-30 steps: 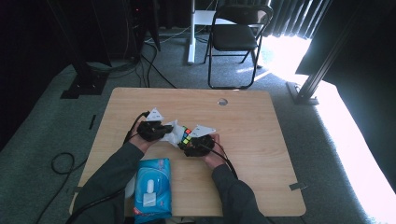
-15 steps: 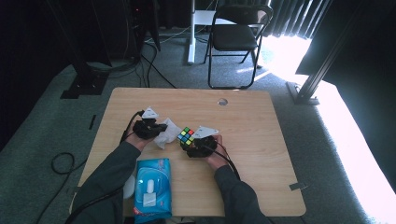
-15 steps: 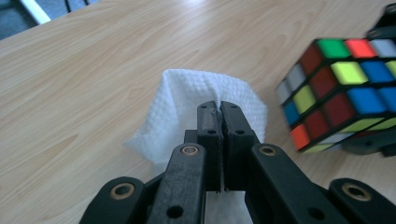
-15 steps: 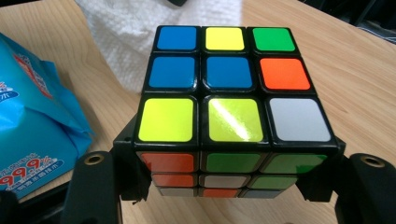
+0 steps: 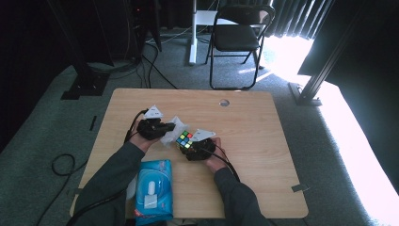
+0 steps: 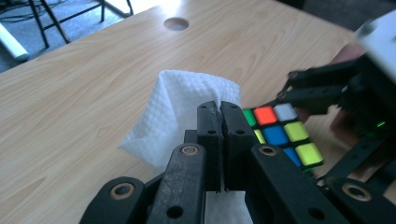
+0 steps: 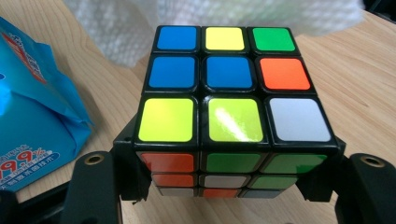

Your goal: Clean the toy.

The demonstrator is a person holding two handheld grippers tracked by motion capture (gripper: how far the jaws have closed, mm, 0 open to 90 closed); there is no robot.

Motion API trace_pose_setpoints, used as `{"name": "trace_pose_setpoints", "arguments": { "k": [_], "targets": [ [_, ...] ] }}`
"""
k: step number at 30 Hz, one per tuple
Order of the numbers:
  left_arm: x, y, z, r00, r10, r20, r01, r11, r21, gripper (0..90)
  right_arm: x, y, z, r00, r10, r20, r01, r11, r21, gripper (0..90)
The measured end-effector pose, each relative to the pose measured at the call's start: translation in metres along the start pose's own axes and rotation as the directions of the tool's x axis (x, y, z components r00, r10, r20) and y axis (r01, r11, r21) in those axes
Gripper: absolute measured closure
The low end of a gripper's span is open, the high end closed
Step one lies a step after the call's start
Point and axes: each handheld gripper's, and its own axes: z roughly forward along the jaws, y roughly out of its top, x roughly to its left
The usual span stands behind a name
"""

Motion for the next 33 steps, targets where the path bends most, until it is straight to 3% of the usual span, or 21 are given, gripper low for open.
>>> {"name": "trace_pose_setpoints", "arguments": {
  "k": [8,24,33],
  "targets": [
    [-0.003,-0.003,0.011,0.9997,-0.012,0.023,0.011,0.9997,0.019,87.7,0.001,0.005,-0.004,1.0000,-0.005,-0.005,0.005,0.999,-0.032,33.9],
    [-0.007,-0.012,0.028,0.9990,0.033,0.030,-0.037,0.9910,0.129,87.7,-0.002,0.008,-0.014,0.9999,0.001,-0.013,-0.002,0.997,-0.078,33.9],
    [-0.004,-0.016,0.032,0.9988,0.012,0.047,-0.019,0.9888,0.148,87.7,-0.006,0.013,-0.021,0.9999,0.009,0.007,-0.008,0.994,-0.109,33.9]
  ]
}}
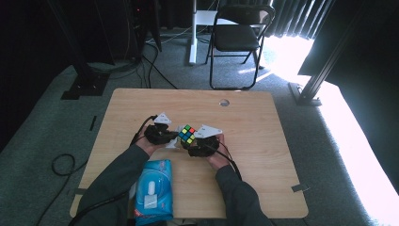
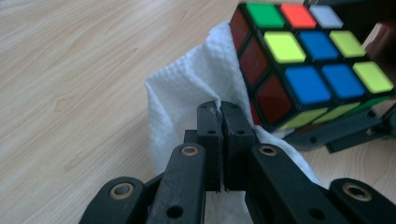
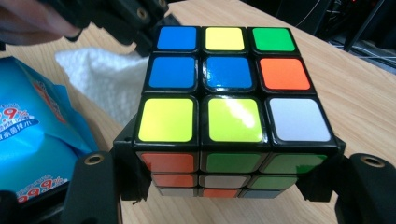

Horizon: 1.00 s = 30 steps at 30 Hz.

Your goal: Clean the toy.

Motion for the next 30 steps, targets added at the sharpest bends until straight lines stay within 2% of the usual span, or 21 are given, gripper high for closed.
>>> {"name": "trace_pose_setpoints", "arguments": {
  "k": [13,30],
  "targets": [
    [0.000,0.003,-0.005,0.9995,-0.018,0.026,0.019,0.9986,-0.049,87.7,0.001,-0.002,0.001,0.9999,0.013,-0.009,-0.013,1.000,-0.003,33.9],
    [0.001,0.014,-0.015,0.9989,-0.027,0.040,0.031,0.9933,-0.111,87.7,0.012,-0.006,0.011,0.9986,-0.025,-0.046,0.026,0.999,0.033,33.9]
  ]
}}
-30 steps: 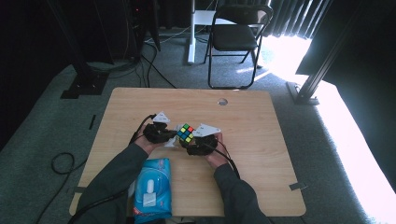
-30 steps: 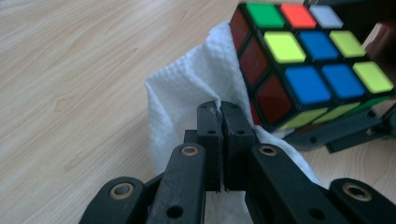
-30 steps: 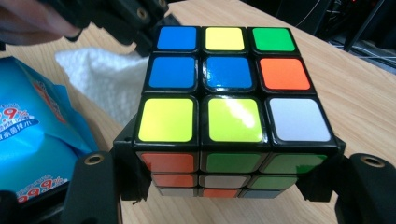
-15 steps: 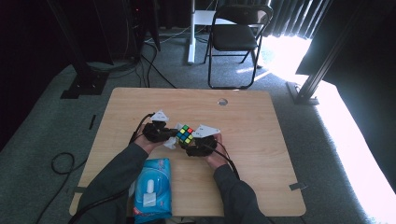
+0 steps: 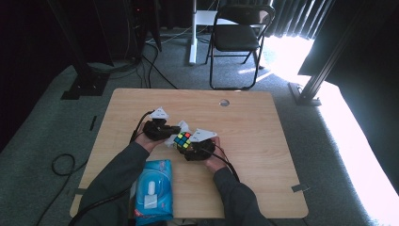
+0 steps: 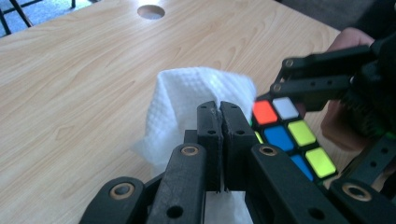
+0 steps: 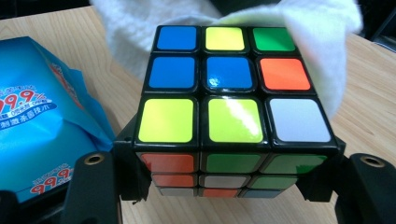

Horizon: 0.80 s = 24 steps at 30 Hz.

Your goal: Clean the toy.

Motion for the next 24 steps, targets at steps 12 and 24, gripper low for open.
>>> {"name": "trace_pose_setpoints", "arguments": {
  "k": [12,24],
  "targets": [
    [-0.0034,0.0053,0.0014,0.9999,-0.002,0.017,0.003,0.9996,-0.026,87.7,0.0083,0.0003,0.0058,0.9994,-0.030,-0.019,0.031,0.999,0.015,33.9],
    [0.0048,-0.0022,0.0058,0.9994,-0.028,-0.023,0.028,0.9995,0.017,87.6,0.0078,0.0001,0.0017,0.9995,-0.027,-0.018,0.027,1.000,0.002,33.9]
  ]
}}
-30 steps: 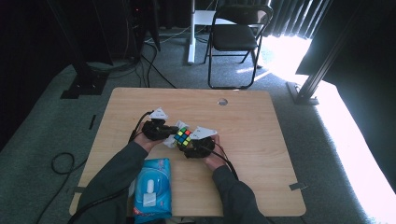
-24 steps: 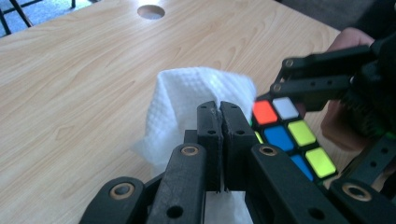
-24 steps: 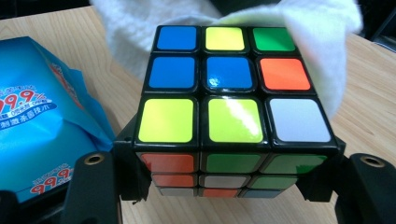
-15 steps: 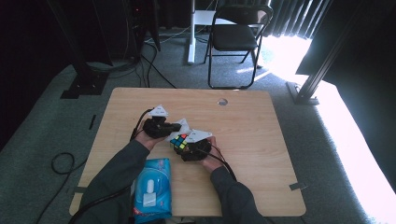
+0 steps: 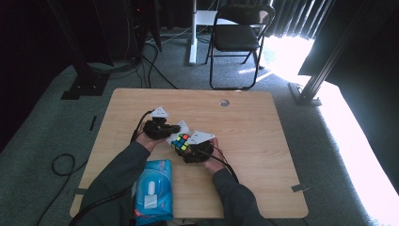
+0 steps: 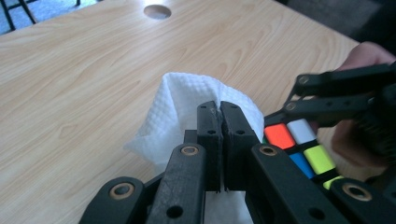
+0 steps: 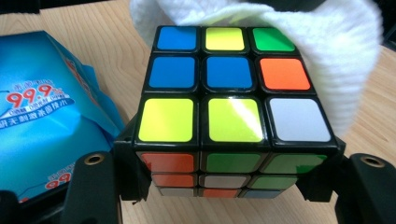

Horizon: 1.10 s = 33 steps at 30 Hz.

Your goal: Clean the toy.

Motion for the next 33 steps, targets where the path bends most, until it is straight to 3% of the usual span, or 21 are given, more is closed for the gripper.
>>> {"name": "trace_pose_setpoints", "arguments": {
  "k": [15,19,33],
  "targets": [
    [-0.001,-0.007,0.005,0.9998,0.013,0.017,-0.014,0.9982,0.058,87.6,-0.013,0.004,-0.011,0.9992,0.030,0.028,-0.028,0.999,-0.038,33.9],
    [-0.003,-0.008,0.003,0.9998,0.012,0.018,-0.013,0.9984,0.055,87.7,-0.017,0.003,-0.013,0.9976,0.061,0.034,-0.059,0.997,-0.048,33.9],
    [-0.008,-0.014,-0.004,0.9999,0.000,0.014,0.000,0.9999,0.017,87.6,-0.020,0.001,-0.011,0.9950,0.083,0.055,-0.082,0.996,-0.029,33.9]
  ]
}}
